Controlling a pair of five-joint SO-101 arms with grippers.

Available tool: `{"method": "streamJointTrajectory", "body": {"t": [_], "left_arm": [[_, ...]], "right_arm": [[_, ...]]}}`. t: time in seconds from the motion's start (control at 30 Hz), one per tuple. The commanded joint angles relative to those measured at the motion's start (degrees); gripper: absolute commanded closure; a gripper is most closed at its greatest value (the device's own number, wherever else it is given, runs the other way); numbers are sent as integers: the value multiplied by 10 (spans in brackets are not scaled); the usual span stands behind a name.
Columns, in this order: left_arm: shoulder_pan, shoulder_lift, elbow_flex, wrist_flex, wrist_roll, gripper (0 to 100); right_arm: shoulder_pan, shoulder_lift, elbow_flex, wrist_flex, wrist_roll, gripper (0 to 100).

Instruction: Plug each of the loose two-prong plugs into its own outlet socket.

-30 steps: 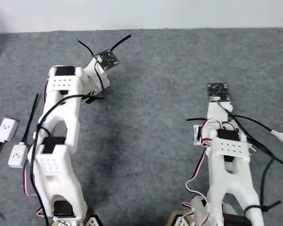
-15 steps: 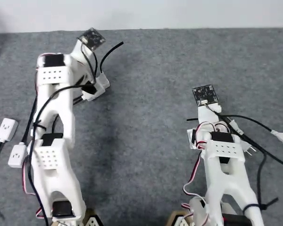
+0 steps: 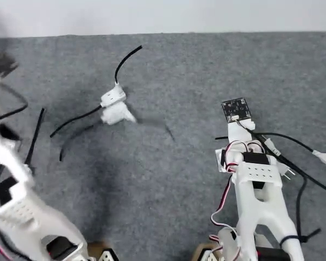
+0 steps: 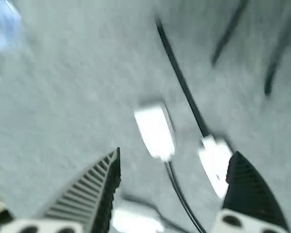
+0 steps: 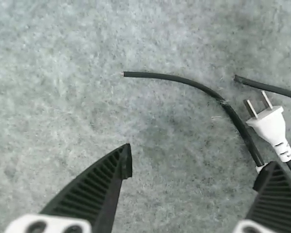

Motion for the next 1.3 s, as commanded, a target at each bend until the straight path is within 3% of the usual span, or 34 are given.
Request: {"method": "streamJointTrajectory", "body": {"t": [0.0,0.13,0.43,0.57,0.87,1.17,1.27], "left_arm": [[-75,-90,182,18,-32,673],[-110,-156,346,-18,-103,685],[-128,-181,655,-295,-104,712],[-129,-180,667,-352,-102,712],[-143,-181,618,-329,-101,712],[-142,-178,633,-375,-101,712],[-121,-185,627,-350,-95,713]], "right_arm": [[-3,-8,-2,-9,7,612],[-4,-8,10,-19,7,612],[-13,-9,25,-38,28,612],[-13,-9,25,-38,28,612],[-29,-9,28,-37,33,612],[-30,-9,34,-41,33,612],[-30,-9,34,-41,33,612]]}}
